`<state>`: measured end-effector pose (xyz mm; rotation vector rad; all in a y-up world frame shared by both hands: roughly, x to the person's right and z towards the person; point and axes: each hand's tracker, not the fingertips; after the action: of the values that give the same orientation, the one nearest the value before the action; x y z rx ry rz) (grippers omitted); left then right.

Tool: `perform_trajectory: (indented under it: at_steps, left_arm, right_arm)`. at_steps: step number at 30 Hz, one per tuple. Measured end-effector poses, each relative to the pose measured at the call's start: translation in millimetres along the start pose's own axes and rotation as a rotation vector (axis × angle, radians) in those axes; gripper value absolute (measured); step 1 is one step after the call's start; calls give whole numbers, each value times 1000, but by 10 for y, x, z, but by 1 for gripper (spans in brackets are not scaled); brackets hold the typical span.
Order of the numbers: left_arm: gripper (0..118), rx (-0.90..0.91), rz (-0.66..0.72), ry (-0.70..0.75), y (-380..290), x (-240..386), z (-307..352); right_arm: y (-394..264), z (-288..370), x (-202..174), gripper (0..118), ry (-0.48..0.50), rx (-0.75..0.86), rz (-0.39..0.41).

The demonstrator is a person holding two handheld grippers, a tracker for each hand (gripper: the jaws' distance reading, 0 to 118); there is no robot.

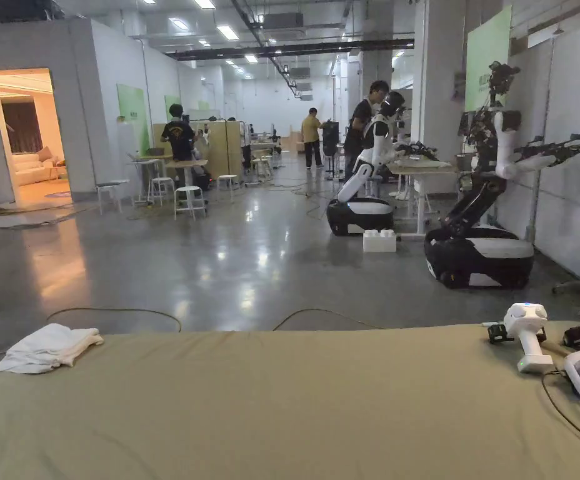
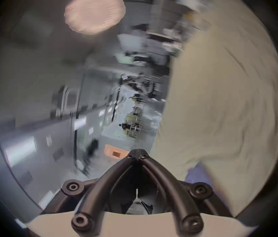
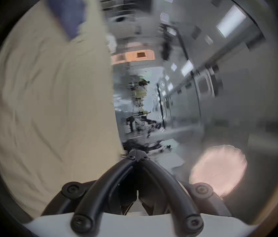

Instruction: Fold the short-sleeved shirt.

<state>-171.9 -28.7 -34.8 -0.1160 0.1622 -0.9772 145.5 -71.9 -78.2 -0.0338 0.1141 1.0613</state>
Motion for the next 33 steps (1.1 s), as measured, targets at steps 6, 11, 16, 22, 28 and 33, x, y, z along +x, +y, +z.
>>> perform_trajectory:
  at_steps: [6, 11, 16, 22, 28, 33]
  left_arm:
    - [0, 52, 1065, -281, -600, -568, -163]
    - [0, 4, 921, -227, -576, -372, -112]
    - [0, 20, 895, -223, -500, -370, -40]
    - [0, 30, 938, -222, -481, -492, -20]
    - [0, -14, 934, -215, -531, -575, -15]
    - [15, -123, 951, -197, -893, -673, -32]
  right_arm:
    - [-220, 60, 526, 0, -37, -12, -969]
    - [-252, 113, 519, 0, 4, -1, -1094]
    - [-49, 142, 524, 0, 9, -11, -1074]
    - [-32, 143, 546, 0, 15, -8, -1058]
    - [-60, 163, 513, 0, 45, -20, -1075]
    - [-4, 156, 340, 0, 125, -14, -1053]
